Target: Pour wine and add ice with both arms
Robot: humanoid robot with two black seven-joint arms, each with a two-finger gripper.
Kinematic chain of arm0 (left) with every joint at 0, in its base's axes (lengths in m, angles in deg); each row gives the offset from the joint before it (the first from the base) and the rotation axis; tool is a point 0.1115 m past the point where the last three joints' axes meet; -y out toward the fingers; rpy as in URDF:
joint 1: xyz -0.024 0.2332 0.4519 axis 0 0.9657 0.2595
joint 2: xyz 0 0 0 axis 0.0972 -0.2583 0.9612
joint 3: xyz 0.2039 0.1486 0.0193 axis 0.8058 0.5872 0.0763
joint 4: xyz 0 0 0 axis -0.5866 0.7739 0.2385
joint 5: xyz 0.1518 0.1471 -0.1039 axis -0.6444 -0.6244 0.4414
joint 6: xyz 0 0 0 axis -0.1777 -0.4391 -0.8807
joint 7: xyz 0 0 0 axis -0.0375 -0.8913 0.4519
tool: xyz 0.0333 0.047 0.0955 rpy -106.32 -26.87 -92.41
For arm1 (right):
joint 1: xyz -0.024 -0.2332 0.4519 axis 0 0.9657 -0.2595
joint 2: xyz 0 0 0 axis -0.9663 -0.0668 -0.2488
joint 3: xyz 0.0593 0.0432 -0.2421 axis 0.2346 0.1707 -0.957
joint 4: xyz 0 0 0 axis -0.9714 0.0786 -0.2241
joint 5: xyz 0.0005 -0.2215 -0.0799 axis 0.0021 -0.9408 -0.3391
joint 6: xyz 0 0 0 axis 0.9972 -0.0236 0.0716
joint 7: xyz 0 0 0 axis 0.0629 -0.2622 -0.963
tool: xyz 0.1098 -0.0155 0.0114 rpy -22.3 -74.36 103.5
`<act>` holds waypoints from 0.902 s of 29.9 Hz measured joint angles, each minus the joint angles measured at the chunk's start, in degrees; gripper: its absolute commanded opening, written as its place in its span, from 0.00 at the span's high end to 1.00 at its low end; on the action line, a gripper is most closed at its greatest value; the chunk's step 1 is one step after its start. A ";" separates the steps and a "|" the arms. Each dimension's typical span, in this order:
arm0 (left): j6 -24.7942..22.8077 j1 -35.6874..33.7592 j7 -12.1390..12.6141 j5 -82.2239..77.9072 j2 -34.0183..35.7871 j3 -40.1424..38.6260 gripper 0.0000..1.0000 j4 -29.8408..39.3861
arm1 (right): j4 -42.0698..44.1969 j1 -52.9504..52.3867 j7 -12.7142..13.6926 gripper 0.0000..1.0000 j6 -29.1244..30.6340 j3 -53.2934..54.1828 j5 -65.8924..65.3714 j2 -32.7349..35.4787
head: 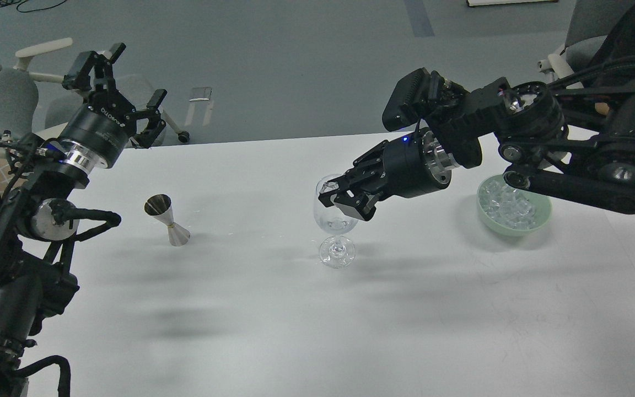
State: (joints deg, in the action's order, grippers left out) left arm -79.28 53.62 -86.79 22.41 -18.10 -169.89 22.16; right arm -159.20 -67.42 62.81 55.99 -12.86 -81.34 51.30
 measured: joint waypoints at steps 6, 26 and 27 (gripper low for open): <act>0.00 0.02 0.00 0.00 0.00 0.00 0.02 0.16 | 0.17 -0.15 0.06 0.82 0.08 0.01 0.01 0.00; 0.00 0.04 0.07 0.00 -0.18 0.00 0.02 0.44 | 1.38 -0.44 0.60 0.82 -0.74 0.01 -1.04 0.53; 0.00 0.04 0.07 0.00 -0.17 0.00 0.02 0.44 | 1.49 -0.44 0.60 0.82 -0.80 0.01 -1.06 0.53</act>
State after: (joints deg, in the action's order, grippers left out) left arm -79.28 53.66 -86.72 22.41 -18.27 -169.89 22.61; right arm -157.71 -67.87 63.41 55.19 -12.86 -82.40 51.83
